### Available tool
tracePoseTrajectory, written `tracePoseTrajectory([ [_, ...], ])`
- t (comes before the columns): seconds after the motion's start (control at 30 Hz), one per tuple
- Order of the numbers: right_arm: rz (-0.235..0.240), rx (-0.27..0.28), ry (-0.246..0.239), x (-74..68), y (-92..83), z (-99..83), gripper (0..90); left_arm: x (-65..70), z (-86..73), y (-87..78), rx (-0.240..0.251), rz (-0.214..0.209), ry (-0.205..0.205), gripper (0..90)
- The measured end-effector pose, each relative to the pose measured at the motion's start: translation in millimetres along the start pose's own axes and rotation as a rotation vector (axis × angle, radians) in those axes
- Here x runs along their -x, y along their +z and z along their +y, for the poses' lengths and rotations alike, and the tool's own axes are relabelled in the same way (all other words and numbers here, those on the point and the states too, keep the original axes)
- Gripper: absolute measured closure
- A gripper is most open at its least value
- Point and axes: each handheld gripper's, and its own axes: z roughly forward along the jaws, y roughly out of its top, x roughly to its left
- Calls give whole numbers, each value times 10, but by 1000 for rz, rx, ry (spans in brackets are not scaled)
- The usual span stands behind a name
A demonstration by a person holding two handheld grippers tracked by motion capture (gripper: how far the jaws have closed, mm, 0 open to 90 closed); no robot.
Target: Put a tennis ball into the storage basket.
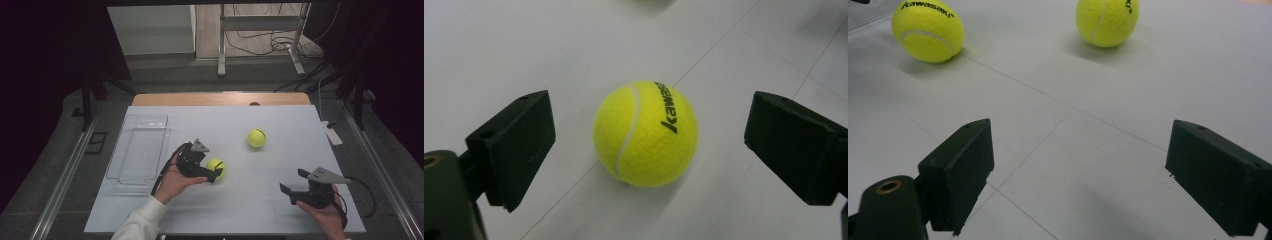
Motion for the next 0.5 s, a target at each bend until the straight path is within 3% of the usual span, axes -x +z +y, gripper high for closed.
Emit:
tracePoseTrajectory([
  [0.5, 2, -4, -6, -7, 8, -3, 121, -23, 39, 200, -44, 3, -5, 50],
])
